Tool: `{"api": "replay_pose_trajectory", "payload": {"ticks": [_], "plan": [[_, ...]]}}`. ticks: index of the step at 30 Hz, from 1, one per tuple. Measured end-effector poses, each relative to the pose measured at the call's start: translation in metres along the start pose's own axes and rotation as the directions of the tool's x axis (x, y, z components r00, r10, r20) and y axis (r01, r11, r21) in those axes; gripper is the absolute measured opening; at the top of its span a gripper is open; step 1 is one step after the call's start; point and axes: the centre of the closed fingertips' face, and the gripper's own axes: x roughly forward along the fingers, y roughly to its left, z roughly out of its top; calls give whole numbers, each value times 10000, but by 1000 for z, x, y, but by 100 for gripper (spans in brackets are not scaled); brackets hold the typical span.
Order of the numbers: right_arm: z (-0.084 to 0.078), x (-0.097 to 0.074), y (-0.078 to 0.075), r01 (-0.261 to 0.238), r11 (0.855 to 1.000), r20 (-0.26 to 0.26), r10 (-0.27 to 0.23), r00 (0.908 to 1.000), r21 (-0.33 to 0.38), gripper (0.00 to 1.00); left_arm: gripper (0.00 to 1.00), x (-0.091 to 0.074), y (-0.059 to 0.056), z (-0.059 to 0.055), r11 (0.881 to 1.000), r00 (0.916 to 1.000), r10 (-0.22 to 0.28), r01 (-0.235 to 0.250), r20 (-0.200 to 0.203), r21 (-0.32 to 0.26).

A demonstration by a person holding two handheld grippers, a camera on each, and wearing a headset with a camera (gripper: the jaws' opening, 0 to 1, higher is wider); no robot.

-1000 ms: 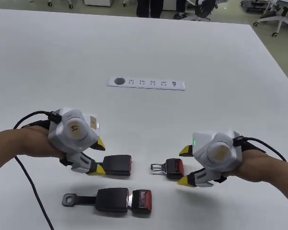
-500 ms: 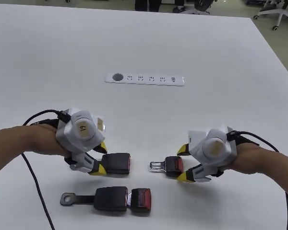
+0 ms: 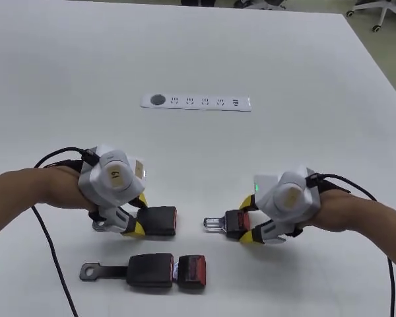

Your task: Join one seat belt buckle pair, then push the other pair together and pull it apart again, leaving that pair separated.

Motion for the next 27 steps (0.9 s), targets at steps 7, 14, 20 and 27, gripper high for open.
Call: {"api": "replay_pose_trajectory", "payload": {"ticks": [7, 14, 20, 27], "plan": [[0, 1, 0, -34, 10000, -19, 34, 10000, -18, 31, 31, 0, 0, 0, 10000, 9999, 64, -65, 112, 15], [2, 1, 0, -39, 10000, -25, 39, 10000, 0, 31, 30, -1, -2, 2, 9999, 9999, -4, 3, 105, 105], [6, 3, 1, -84, 10000, 19, 84, 10000, -26, 31, 30, -1, -2, 3, 10000, 9999, -20, 19, 136, 78], [13, 7, 0, -100, 9999, 96, 100, 9999, -11, 31, 30, -1, -2, 3, 9999, 9999, -49, 48, 113, 100]]}}
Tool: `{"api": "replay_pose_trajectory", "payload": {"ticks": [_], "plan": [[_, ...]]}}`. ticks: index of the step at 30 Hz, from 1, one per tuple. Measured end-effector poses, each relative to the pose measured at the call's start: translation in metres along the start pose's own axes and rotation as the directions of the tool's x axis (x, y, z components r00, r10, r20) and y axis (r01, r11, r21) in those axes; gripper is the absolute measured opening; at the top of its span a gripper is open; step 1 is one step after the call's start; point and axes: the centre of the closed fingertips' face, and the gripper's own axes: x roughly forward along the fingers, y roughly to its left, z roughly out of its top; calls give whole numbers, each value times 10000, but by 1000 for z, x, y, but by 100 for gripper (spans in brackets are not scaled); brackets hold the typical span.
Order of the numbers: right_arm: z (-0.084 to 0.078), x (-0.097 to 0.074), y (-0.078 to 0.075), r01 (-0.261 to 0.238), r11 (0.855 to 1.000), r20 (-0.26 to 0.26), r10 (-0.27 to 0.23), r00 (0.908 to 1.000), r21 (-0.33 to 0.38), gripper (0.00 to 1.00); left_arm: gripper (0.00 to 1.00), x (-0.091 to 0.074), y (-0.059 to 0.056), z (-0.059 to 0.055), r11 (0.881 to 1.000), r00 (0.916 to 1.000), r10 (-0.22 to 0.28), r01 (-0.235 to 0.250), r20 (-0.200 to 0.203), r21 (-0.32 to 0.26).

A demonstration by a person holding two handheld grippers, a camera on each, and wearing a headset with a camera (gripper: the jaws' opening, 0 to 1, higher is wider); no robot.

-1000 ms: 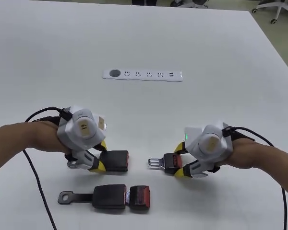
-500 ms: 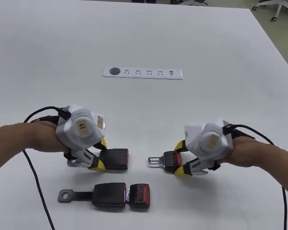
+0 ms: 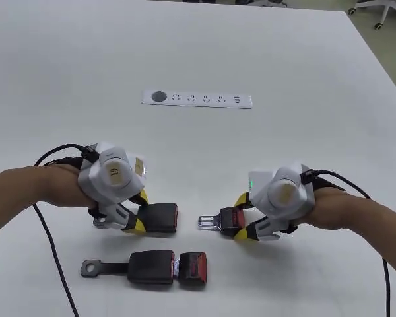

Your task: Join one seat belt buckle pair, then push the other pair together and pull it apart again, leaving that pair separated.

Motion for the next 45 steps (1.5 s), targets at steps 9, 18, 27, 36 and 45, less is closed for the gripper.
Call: {"api": "replay_pose_trajectory", "payload": {"ticks": [9, 18, 27, 36, 45], "plan": [[9, 4, 0, -12, 10000, 88, 11, 10000, 60, 31, 30, 1, 1, -1, 10000, 10000, -10, 10, -18, 40], [20, 11, 1, -60, 9999, 208, 57, 9998, 127, 31, 30, 1, 1, -2, 10000, 10000, -24, 24, -2, 44], [31, 16, 3, -91, 9999, 287, 88, 9995, 128, 31, 30, 1, 1, -1, 10000, 10000, -42, 42, 4, 71], [41, 22, 1, -80, 9999, 389, 76, 9992, 121, 31, 30, 1, 1, -1, 10000, 10000, -52, 51, 31, 72], [50, 27, 1, -39, 10000, 604, 35, 9982, 65, 31, 30, 2, 1, 0, 10000, 10000, -9, 8, 75, 83]]}}
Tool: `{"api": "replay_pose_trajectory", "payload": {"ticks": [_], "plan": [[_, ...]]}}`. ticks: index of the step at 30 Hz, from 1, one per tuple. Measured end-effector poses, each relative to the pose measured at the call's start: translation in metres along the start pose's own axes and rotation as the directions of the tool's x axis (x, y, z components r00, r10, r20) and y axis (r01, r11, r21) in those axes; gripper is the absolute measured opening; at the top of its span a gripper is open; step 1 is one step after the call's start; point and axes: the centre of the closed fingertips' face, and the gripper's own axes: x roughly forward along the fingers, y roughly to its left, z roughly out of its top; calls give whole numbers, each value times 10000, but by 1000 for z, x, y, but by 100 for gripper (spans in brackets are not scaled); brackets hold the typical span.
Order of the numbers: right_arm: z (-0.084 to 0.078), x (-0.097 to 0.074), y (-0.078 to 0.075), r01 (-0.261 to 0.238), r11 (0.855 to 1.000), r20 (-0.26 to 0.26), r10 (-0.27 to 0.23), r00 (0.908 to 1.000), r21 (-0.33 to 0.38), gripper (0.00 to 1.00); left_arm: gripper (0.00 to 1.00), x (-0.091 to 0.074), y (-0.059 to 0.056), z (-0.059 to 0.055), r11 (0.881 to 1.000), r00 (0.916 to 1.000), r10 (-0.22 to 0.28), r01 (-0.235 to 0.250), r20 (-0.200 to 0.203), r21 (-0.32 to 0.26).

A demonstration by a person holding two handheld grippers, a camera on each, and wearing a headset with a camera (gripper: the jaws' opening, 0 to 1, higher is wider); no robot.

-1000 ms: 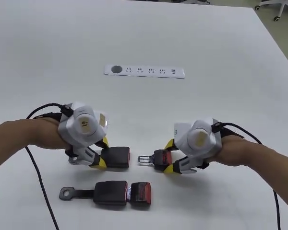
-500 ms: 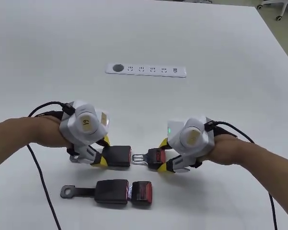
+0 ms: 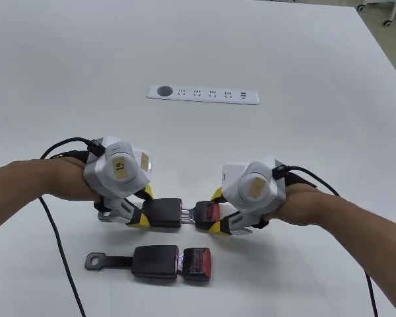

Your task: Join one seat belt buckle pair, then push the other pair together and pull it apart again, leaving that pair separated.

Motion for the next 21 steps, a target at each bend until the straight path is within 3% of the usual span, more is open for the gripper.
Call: {"api": "replay_pose_trajectory", "payload": {"ticks": [21], "plan": [[-1, 4, -1, 39, 10000, -98, -39, 9999, 82, 29, 29, 2, 0, -1, 9999, 10000, 48, -47, -86, 89]]}}
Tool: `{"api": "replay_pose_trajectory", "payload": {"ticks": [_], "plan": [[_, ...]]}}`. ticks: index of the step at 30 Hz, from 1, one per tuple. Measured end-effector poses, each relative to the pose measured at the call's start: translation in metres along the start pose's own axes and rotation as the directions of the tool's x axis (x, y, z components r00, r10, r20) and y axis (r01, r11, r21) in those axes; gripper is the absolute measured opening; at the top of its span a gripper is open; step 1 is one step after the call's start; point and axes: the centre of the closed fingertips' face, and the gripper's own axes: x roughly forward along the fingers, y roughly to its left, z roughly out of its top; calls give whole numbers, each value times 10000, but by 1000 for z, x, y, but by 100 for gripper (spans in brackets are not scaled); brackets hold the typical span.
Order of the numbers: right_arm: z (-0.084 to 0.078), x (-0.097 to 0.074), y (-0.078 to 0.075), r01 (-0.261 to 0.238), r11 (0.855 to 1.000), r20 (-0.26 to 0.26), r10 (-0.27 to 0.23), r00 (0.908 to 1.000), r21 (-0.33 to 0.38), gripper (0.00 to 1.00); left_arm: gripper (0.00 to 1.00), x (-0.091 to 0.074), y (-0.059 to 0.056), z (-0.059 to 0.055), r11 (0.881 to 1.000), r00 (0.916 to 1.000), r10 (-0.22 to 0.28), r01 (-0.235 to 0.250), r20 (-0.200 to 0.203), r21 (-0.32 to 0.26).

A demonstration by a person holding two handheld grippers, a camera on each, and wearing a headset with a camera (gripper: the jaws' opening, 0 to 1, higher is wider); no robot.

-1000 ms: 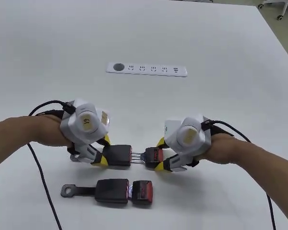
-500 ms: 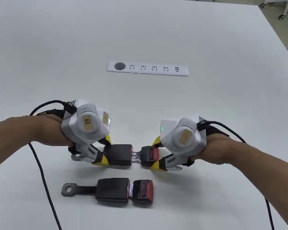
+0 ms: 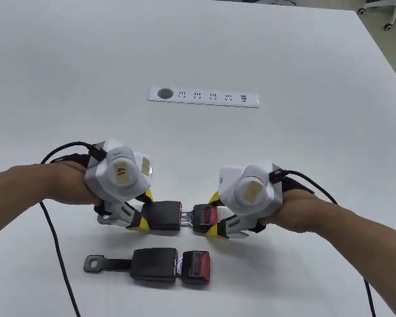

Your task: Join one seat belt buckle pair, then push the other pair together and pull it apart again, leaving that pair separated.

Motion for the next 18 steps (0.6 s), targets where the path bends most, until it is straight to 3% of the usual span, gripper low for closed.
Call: {"api": "replay_pose_trajectory", "payload": {"ticks": [10, 13, 14, 18], "plan": [[4, 1, 2, -101, 9999, -230, 101, 9997, -26, 28, 29, 0, -1, 1, 9998, 9999, -63, 65, -132, 176], [13, 5, 3, -186, 9998, -88, 186, 9998, 24, 28, 29, 0, -1, 1, 9997, 9999, -35, 39, -167, 226], [13, 7, 1, -184, 9998, -298, 182, 9994, -79, 28, 29, 0, -1, 1, 9996, 9998, -32, 37, -206, 270], [13, 8, 0, -223, 9997, -346, 222, 9992, -31, 28, 29, 1, 0, -1, 9999, 9998, 7, -4, -223, 165]]}}
